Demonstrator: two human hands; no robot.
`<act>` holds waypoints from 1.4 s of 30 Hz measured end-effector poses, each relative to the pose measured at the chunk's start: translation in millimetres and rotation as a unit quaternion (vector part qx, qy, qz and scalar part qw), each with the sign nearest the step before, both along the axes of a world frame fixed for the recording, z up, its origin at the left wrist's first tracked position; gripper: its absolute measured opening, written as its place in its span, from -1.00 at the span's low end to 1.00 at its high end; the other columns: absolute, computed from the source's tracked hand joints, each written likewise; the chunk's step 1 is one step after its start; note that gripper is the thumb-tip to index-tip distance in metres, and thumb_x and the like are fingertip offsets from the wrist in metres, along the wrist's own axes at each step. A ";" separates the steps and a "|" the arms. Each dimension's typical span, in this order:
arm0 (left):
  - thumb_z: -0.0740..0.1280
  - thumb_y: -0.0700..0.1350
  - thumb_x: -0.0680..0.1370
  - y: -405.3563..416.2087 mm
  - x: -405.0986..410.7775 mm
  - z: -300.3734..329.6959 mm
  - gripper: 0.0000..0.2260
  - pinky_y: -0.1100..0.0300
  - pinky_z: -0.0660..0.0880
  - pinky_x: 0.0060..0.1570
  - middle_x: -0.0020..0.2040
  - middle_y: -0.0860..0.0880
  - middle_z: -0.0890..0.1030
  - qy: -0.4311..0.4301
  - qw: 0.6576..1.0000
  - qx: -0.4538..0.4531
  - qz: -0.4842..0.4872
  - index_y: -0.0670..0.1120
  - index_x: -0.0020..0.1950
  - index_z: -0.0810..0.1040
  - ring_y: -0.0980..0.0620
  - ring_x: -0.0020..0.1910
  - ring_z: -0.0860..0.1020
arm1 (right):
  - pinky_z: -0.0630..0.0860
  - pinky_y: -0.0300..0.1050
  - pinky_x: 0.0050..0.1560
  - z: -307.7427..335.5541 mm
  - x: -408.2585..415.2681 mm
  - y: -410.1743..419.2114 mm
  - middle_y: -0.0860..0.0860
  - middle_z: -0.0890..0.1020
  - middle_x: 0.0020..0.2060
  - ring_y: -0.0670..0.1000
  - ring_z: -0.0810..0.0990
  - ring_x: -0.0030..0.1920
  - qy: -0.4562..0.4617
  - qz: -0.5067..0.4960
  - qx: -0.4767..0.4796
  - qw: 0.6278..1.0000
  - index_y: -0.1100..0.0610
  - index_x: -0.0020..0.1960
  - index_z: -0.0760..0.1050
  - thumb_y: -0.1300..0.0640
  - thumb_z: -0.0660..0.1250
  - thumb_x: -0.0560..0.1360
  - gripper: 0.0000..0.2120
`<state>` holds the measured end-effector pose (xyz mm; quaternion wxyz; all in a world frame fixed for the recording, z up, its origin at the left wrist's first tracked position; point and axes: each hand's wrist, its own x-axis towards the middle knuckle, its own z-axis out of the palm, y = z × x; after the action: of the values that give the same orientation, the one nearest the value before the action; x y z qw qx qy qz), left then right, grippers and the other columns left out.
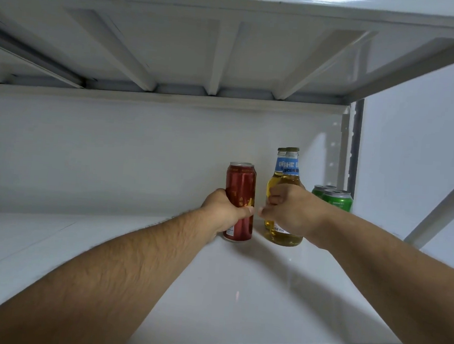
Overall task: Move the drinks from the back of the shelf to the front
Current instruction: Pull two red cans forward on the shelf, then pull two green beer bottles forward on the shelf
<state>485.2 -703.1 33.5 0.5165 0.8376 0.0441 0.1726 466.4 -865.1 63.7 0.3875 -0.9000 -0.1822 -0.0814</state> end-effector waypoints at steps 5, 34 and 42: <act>0.58 0.11 0.46 8.0 -18.0 5.0 -0.26 0.09 0.50 0.22 0.36 -0.07 0.59 0.037 0.998 0.055 -0.018 -0.09 0.55 0.40 -0.07 0.30 0.57 | 0.56 -0.07 -0.01 -1.4 -7.4 2.1 0.05 0.63 -0.11 0.04 0.60 -0.06 -0.030 0.017 -0.009 0.999 0.08 -0.06 0.50 0.08 0.44 0.48 -0.86; 0.27 0.20 0.64 374.0 -463.0 -5.0 -0.31 -0.05 0.38 0.49 0.69 0.00 0.21 0.220 0.834 0.383 0.331 0.07 0.71 0.09 -0.10 0.60 0.29 | 0.31 0.03 0.44 -16.8 -312.2 407.7 0.06 0.27 0.55 0.12 0.32 0.49 -0.159 0.283 -0.271 0.906 0.11 0.61 0.08 -0.27 0.08 0.62 -0.31; 0.28 0.21 0.64 432.0 -514.0 -11.2 -0.29 -0.06 0.37 0.50 0.68 -0.01 0.23 0.209 0.838 0.354 0.358 0.02 0.71 0.10 -0.10 0.60 0.29 | 0.34 0.02 0.42 -14.7 -350.3 480.5 0.08 0.32 0.53 0.13 0.35 0.47 -0.170 0.285 -0.288 0.898 0.12 0.60 0.11 -0.24 0.09 0.63 -0.33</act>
<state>-28.9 -271.2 22.3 0.0656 0.9052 0.3838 0.1703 116.1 -384.7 49.0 0.0811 -0.8545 -0.5092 -0.0631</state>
